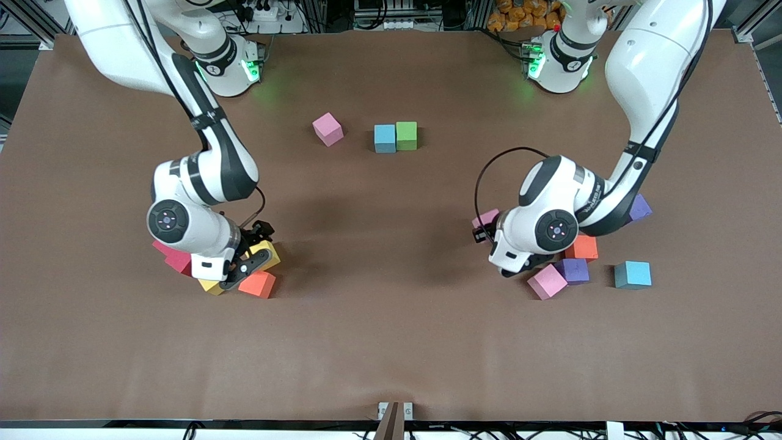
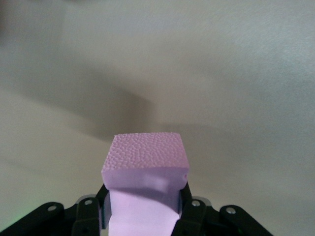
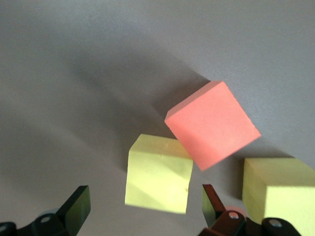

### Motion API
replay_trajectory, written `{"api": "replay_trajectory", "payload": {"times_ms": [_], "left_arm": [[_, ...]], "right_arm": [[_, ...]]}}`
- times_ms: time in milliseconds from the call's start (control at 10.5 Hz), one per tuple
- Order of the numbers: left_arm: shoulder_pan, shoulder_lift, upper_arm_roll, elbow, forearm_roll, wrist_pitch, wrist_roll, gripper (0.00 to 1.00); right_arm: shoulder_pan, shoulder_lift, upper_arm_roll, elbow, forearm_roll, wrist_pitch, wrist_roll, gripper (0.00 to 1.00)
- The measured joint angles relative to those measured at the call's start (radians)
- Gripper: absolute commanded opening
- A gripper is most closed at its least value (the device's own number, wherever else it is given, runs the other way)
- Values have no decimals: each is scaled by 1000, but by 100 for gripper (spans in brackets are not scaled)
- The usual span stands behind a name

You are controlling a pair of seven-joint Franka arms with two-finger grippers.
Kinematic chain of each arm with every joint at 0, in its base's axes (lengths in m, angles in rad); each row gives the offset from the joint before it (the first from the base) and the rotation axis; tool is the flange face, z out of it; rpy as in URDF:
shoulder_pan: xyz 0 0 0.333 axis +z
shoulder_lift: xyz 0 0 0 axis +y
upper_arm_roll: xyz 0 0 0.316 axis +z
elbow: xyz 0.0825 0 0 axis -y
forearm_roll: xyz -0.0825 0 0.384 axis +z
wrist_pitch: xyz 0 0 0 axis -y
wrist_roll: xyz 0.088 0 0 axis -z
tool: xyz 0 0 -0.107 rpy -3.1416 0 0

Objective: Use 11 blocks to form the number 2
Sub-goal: 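Lift the pink cube with the left gripper while the right gripper grasps yellow, then carry the pink cube over green while the right gripper lifts the yellow cube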

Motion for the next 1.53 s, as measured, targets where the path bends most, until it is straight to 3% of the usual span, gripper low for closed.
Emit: {"api": "replay_trajectory", "payload": {"times_ms": [286, 573, 764, 1050, 1241, 1432, 1527], "left_arm": [[-1, -51, -70, -85, -9, 41, -293, 40], [-4, -193, -134, -303, -29, 292, -665, 39], [-5, -266, -144, -395, -30, 323, -789, 39], [6, -322, -140, -465, -42, 264, -847, 20], [15, -320, -134, -482, -61, 206, -858, 27], [16, -318, -134, -485, -66, 200, -890, 26], [15, -318, -136, -485, -82, 201, -929, 25]], "right_arm": [[3, 34, 2, -31, 0, 72, 0, 100], [3, 42, 2, -45, 0, 107, 0, 100], [3, 47, 1, -65, 0, 142, -2, 100], [-7, 48, -7, -66, 0, 147, -12, 99], [-9, 48, -8, -66, 0, 147, -14, 74], [-9, 48, -8, -66, 0, 148, -14, 50], [-9, 48, -8, -66, 0, 148, -14, 43]]}}
